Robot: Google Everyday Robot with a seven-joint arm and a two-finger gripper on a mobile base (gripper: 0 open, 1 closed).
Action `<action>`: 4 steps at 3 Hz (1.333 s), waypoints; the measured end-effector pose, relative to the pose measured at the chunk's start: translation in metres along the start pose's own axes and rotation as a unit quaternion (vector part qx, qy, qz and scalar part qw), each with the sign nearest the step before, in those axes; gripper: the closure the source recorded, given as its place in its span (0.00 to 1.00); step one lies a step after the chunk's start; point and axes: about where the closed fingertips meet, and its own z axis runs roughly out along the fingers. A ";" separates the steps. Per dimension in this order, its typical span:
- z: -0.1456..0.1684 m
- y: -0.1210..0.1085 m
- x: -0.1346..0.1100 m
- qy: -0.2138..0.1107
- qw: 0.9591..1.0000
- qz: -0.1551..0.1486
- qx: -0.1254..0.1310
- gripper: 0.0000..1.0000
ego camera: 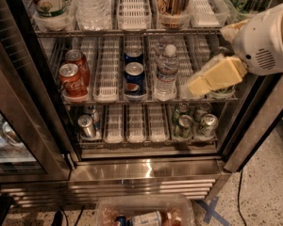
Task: Pick orange can from top shelf of fridge
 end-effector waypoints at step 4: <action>-0.008 -0.034 -0.052 -0.074 0.974 0.143 0.156 0.00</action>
Offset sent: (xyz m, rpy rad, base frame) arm 0.0409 0.0027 0.0369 0.2237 -0.0795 -0.3729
